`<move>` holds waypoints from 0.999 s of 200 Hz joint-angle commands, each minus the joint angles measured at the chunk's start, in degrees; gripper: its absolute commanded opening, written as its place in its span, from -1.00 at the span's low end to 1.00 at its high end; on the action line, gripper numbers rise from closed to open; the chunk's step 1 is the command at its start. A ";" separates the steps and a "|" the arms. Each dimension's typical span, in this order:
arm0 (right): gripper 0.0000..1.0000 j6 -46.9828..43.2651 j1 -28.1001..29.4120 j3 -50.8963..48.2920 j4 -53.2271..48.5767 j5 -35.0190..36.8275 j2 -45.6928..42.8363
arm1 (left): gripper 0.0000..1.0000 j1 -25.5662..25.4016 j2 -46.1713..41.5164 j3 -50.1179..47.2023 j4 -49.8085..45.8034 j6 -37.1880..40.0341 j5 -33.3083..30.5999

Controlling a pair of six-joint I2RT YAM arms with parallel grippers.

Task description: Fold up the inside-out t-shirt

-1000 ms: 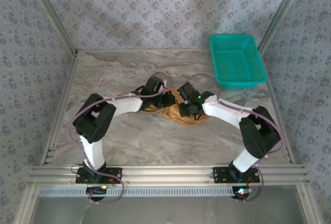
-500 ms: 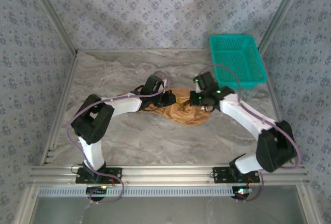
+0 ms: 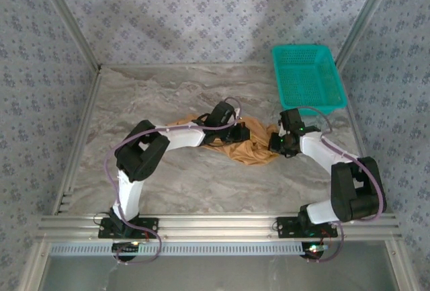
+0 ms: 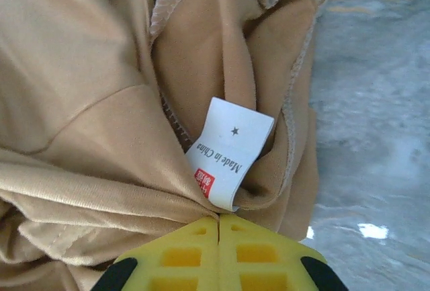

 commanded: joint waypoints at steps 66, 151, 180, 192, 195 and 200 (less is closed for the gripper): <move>-0.45 6.35 13.53 6.35 -9.84 10.97 -7.75 | -1.00 0.43 -0.06 3.09 -1.97 0.61 -2.04; -0.39 5.39 15.00 12.70 -3.92 9.79 7.27 | -1.00 0.33 -1.55 1.23 -1.79 0.82 -2.50; -0.34 5.49 15.05 14.13 -3.79 12.96 10.74 | -1.00 0.30 -1.86 0.56 -1.61 0.83 -2.47; -0.45 5.48 15.09 14.56 -3.95 13.70 11.56 | -1.00 0.33 -1.82 0.64 -1.83 0.85 -2.46; -0.51 5.52 15.11 14.64 -4.02 13.85 11.68 | -1.00 0.37 -1.86 0.65 -1.87 0.97 -2.49; -0.63 5.51 15.13 14.85 -4.09 13.98 11.79 | -1.00 0.38 -1.82 0.73 -1.96 1.00 -2.51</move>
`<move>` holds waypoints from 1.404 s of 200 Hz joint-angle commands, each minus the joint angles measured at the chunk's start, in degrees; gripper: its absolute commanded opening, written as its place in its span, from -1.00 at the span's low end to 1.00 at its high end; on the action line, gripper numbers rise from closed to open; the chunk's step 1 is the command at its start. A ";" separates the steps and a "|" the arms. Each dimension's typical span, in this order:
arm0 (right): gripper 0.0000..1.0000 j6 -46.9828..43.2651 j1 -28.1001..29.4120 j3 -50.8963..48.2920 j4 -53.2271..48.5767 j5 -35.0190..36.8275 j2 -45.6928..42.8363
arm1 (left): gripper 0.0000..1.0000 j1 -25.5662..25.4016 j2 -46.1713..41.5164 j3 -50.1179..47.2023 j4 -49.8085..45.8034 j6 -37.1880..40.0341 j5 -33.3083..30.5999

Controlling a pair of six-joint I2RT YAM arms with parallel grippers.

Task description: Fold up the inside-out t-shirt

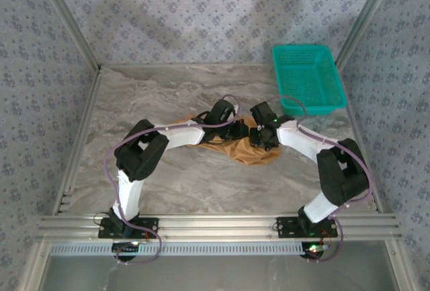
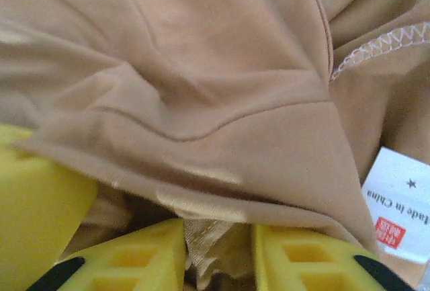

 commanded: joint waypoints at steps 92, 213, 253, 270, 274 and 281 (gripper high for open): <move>-1.00 -2.56 -2.17 8.50 -2.74 -17.52 -22.96 | -1.00 3.97 -0.15 2.41 -3.40 2.07 2.32; -1.00 1.30 -16.89 -26.35 17.24 -22.33 -26.17 | -0.60 4.94 -7.44 -1.93 -4.74 4.15 1.50; -1.00 1.24 -16.72 -25.74 16.46 -22.83 -29.61 | -0.33 2.00 -10.83 -0.42 -13.24 10.04 -2.44; -1.00 1.36 -16.54 -25.29 16.13 -23.19 -30.76 | -0.51 0.20 -11.06 1.30 -16.11 12.89 -2.60; -1.00 1.39 -16.46 -25.19 16.03 -23.03 -30.92 | -0.60 -0.21 -10.92 1.72 -16.73 13.52 -2.49; -1.00 1.32 -16.46 -24.94 15.79 -22.94 -31.11 | -0.78 -0.70 -10.42 2.51 -17.54 14.43 -2.30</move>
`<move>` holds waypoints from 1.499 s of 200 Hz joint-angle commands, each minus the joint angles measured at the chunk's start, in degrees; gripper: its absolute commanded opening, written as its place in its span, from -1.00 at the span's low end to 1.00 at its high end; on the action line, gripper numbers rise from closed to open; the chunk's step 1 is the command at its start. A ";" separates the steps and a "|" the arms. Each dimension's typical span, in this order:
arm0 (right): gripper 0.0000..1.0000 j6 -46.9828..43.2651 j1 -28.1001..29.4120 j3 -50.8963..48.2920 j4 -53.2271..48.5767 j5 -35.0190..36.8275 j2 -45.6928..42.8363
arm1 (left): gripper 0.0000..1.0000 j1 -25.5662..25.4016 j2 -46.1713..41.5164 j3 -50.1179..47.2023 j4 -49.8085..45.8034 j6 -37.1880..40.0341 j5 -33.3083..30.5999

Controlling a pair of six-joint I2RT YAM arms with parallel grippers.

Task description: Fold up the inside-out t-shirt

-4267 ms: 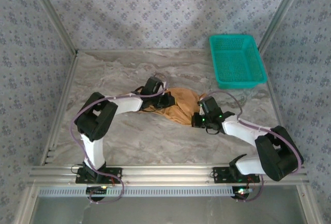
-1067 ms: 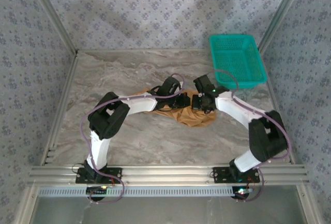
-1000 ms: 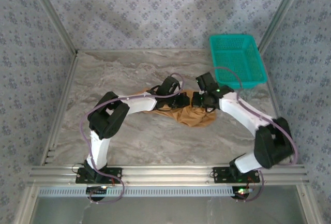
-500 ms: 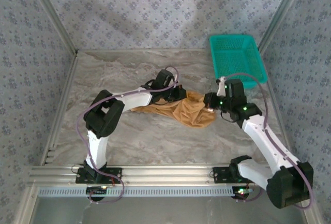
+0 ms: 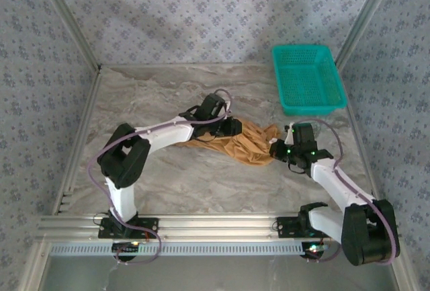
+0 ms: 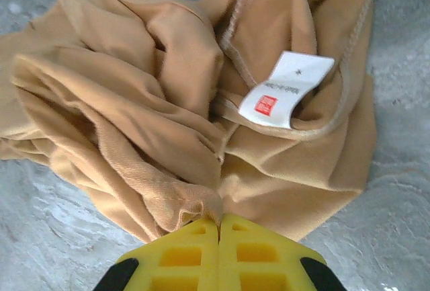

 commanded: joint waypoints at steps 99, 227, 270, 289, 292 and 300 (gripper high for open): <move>-1.00 1.20 1.18 4.66 -1.34 -0.52 -2.32 | -0.20 -5.50 15.53 20.72 -18.68 13.67 -0.78; -1.00 0.12 0.89 5.91 -2.88 5.56 1.75 | -1.00 -0.89 5.69 22.95 -16.19 9.14 3.52; -1.00 0.01 1.66 10.86 -3.41 5.61 7.34 | -1.00 -0.32 0.70 23.88 -13.80 4.18 8.80; -1.00 0.14 2.59 14.84 -4.26 5.39 9.19 | -1.00 0.60 -0.69 22.24 -7.65 -1.27 14.48; -1.00 0.15 2.75 15.37 -4.29 5.48 9.29 | -1.00 0.78 -0.89 21.70 -6.16 -2.34 15.48; -1.00 0.10 3.02 16.77 -4.52 5.76 9.39 | -1.00 1.56 -1.39 20.02 -1.54 -5.54 18.24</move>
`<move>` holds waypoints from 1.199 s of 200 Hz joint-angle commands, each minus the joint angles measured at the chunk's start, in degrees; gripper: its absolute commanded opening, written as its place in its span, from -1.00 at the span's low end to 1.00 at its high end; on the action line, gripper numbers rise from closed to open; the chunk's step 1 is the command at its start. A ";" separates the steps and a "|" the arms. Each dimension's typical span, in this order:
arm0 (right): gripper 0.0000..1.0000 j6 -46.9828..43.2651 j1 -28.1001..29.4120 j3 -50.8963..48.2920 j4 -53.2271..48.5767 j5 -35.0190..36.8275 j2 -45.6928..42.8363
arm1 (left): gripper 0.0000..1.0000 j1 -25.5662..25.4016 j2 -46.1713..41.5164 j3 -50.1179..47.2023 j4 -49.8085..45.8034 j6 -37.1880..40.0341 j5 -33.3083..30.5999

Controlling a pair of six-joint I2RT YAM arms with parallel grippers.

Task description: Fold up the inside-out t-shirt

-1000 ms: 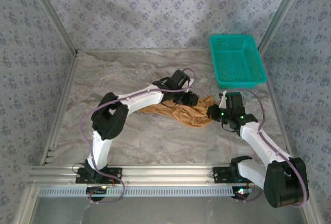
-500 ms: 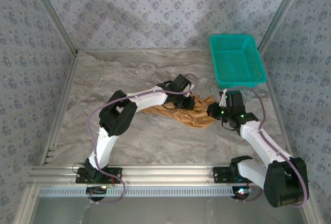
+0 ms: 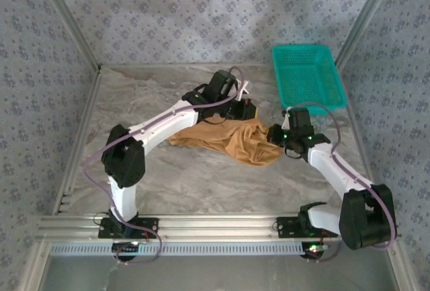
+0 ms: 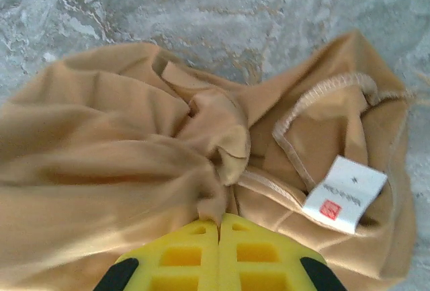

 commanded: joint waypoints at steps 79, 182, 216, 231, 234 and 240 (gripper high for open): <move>-1.00 -1.66 0.05 10.38 -6.60 -1.56 -0.92 | -0.48 6.39 -5.90 -14.95 6.72 -3.55 0.94; -1.00 -0.95 1.85 9.99 -6.04 -1.26 -1.26 | -0.07 0.96 7.41 -1.28 -12.16 4.82 -13.17; -1.00 -0.87 1.98 9.55 -6.44 -1.01 -2.21 | -0.07 1.13 12.23 5.88 -18.11 7.00 -17.93; -1.00 -0.67 2.09 9.37 -6.30 -0.92 -2.41 | -0.14 1.16 14.44 7.59 -18.95 7.04 -18.29; -1.00 -0.61 2.12 9.36 -6.24 -0.86 -2.48 | -0.18 1.18 14.87 8.02 -19.16 7.08 -18.39; -1.00 -0.56 2.04 9.19 -6.17 -0.94 -2.54 | -0.26 1.14 15.54 8.54 -19.57 7.09 -18.67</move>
